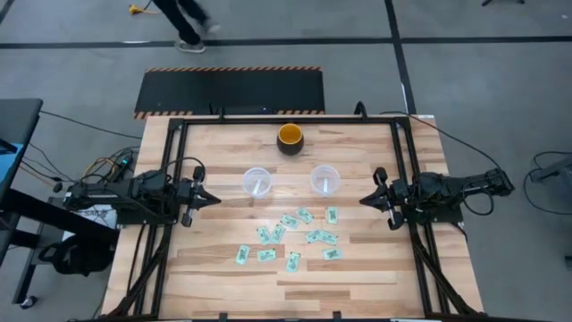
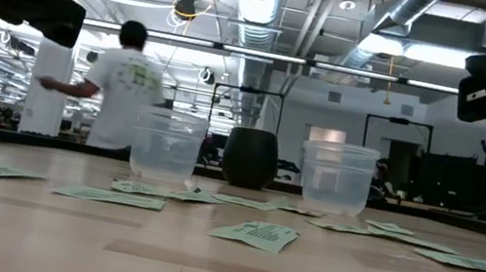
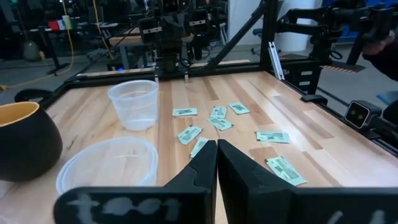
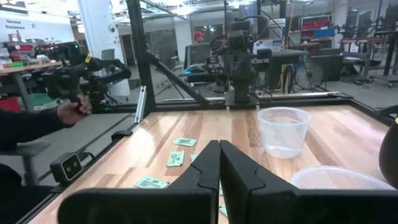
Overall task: Pick and place Stevia / Truvia into bins
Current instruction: Put the stevia packet into the right transparent container
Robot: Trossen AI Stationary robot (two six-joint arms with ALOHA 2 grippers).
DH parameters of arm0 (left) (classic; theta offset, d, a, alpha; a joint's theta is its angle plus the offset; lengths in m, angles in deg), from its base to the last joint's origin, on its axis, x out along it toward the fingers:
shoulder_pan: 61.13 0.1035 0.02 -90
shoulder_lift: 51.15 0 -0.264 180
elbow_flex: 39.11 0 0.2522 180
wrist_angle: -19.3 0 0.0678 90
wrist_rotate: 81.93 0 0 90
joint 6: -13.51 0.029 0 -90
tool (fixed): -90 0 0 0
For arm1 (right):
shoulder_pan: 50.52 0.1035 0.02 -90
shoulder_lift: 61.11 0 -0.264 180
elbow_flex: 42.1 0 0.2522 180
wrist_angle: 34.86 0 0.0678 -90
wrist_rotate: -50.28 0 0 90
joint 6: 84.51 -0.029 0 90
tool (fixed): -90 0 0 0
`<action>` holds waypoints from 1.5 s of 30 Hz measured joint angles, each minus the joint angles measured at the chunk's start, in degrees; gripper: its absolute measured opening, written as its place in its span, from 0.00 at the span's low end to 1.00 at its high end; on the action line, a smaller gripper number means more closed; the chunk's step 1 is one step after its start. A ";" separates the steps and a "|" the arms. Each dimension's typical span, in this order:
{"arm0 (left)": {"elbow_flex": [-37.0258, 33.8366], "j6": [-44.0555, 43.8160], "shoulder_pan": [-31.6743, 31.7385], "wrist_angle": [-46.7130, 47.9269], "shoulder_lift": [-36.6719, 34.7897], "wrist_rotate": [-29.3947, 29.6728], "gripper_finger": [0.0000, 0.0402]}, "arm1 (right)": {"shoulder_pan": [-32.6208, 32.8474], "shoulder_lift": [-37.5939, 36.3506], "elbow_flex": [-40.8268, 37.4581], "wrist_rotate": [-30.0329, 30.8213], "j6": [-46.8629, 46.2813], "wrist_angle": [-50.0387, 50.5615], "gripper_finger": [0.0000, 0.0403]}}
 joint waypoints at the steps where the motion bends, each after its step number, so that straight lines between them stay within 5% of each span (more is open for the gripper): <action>1: 0.00 0.32 0.00 0.00 0.00 0.00 0.00 | 0.00 0.00 0.00 0.00 0.00 0.00 0.00; 25: -0.07 2.22 0.00 0.04 -0.01 0.00 0.00 | 0.02 0.04 -0.02 0.01 5.98 -6.21 0.00; 45: -0.11 2.68 0.00 0.07 -0.02 -0.02 0.00 | 0.09 0.02 -0.02 0.02 -5.99 -18.78 0.00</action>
